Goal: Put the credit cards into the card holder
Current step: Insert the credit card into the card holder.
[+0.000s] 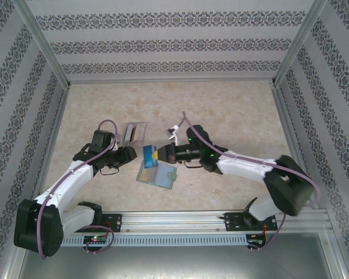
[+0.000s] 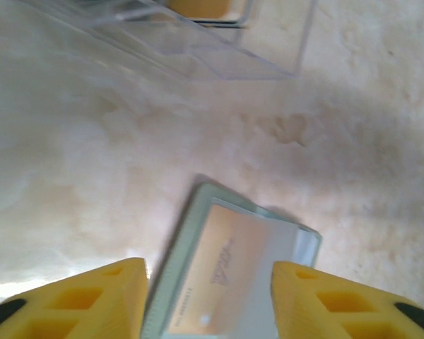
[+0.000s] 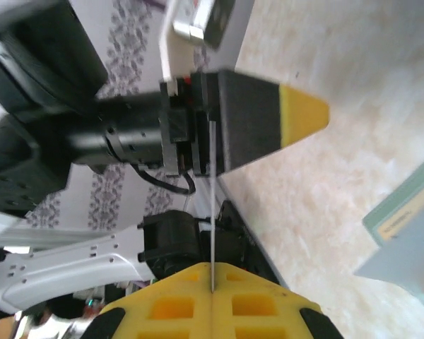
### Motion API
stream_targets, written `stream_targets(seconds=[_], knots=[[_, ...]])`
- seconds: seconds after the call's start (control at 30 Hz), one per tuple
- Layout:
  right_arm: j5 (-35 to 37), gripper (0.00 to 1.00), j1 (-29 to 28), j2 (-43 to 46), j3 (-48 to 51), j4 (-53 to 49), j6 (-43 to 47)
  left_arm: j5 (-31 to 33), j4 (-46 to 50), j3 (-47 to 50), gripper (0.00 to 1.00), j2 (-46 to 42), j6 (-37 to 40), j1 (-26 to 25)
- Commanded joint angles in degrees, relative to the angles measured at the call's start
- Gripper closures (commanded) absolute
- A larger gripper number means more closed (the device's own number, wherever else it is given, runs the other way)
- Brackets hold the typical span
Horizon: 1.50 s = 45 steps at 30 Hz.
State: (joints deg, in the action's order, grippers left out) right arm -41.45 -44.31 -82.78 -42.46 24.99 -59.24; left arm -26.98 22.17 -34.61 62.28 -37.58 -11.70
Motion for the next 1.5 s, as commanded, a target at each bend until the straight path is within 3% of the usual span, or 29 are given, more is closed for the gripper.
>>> stream_targets(seconds=[0.0,0.17,0.33,0.53,0.67,0.73,1.03,1.2,1.37,1.47], knots=[[5.82,1.00,0.67,3.59,4.30,-10.29,6.18,-5.96,-4.91,0.98,0.45,-0.14,0.45,-2.97],[8.18,1.00,0.57,3.86,9.23,-9.53,5.66,-3.67,-3.73,0.18,0.39,4.68,1.70,-8.03],[8.88,1.00,0.72,2.84,10.29,-9.68,5.47,-3.16,-3.37,-1.27,0.41,11.57,1.96,-11.26],[8.59,1.00,0.61,0.93,10.73,-8.46,5.34,-5.08,-4.92,-3.55,0.67,15.63,2.95,-13.50],[8.45,1.00,-0.30,0.06,10.29,-8.21,5.56,-9.03,-7.15,-4.09,0.94,16.23,2.70,-13.50],[8.58,1.00,-0.42,-0.18,10.16,-7.89,5.28,-9.90,-7.18,-4.41,0.97,15.75,2.61,-13.46],[8.76,1.00,-1.46,-2.66,9.08,-6.96,5.01,-18.63,-17.68,-1.26,0.93,16.96,-2.88,-13.43],[9.83,1.00,-2.16,-4.01,8.53,-6.32,3.83,-7.53,-6.12,-3.97,0.89,16.73,1.58,-13.50],[11.48,1.00,-2.38,-4.22,8.38,-6.67,3.12,2.85,-0.90,-4.57,0.59,16.25,3.06,-13.43],[12.05,1.00,-2.89,-4.83,7.73,-6.34,1.52,9.95,2.18,-5.03,0.56,16.11,3.68,-13.47]])
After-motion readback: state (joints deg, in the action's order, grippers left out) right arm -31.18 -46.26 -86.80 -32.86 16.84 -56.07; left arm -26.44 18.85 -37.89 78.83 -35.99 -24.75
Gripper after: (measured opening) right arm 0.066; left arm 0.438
